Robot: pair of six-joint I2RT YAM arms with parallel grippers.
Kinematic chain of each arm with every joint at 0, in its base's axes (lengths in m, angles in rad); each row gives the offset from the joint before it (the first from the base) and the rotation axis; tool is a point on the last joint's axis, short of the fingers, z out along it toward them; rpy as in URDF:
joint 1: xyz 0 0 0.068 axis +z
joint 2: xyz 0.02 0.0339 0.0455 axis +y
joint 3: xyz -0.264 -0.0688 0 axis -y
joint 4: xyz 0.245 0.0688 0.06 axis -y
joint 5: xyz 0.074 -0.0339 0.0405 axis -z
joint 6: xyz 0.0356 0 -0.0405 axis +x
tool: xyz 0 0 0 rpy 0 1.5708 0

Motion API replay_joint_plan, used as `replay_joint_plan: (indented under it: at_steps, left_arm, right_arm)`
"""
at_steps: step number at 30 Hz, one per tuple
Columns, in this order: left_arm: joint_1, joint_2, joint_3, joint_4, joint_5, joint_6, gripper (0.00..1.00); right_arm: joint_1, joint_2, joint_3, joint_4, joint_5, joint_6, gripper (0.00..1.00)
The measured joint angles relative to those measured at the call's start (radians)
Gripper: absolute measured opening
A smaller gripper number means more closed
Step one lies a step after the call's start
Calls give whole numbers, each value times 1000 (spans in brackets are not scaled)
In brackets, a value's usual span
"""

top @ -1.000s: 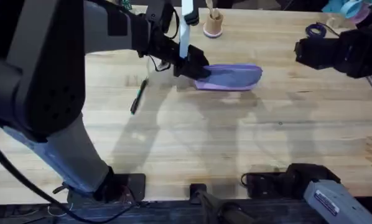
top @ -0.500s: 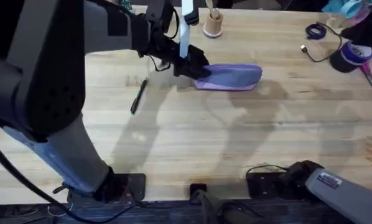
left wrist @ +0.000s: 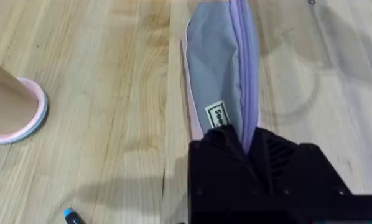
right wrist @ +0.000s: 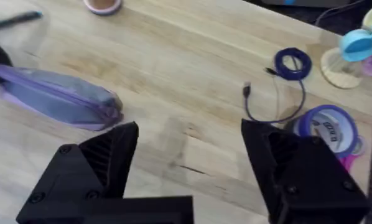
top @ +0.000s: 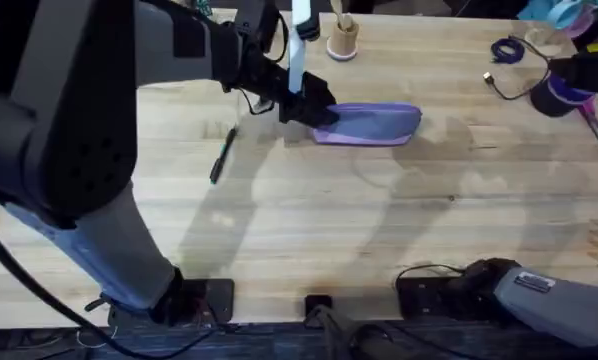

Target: Unzip the bag, pick up the pens from the table one at a time and place them inside, then zip the bag closed.

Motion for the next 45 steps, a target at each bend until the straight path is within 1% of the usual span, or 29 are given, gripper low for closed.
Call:
replay_joint_plan:
  at_steps: [6, 9, 12, 16, 17, 18, 22, 23, 26, 31, 45]
  left_arm:
    - [0, 0, 0, 0, 0, 0, 43]
    - [0, 0, 0, 0, 0, 0, 43]
    - [0, 0, 0, 0, 0, 0, 43]
    - [0, 0, 0, 0, 0, 0, 43]
    - [0, 0, 0, 0, 0, 0, 43]
    - [0, 0, 0, 0, 0, 0, 43]
    - [0, 0, 0, 0, 0, 0, 43]
    - [0, 0, 0, 0, 0, 0, 43]
    - [0, 0, 0, 0, 0, 0, 43]
    - [0, 0, 0, 0, 0, 0, 43]
    - [0, 0, 0, 0, 0, 0, 43]
  right_arm:
    - [0, 1, 0, 21, 30, -24, 995]
    - [0, 3, 0, 1, 37, -78, 995]
    - [0, 17, 1, -85, 39, -208, 995]
    - [0, 69, 1, -227, 29, -445, 995]
    - [0, 90, 1, -256, 26, -501, 995]
    - [0, 161, 1, -322, 7, -641, 995]
    - [0, 250, 1, -348, -32, -765, 995]
    - [0, 296, 1, -344, -49, -809, 995]
    - [0, 319, 1, -343, -51, -832, 995]
    - [0, 321, 1, -340, -51, -851, 995]
    - [3, 321, 1, -337, -51, -855, 995]
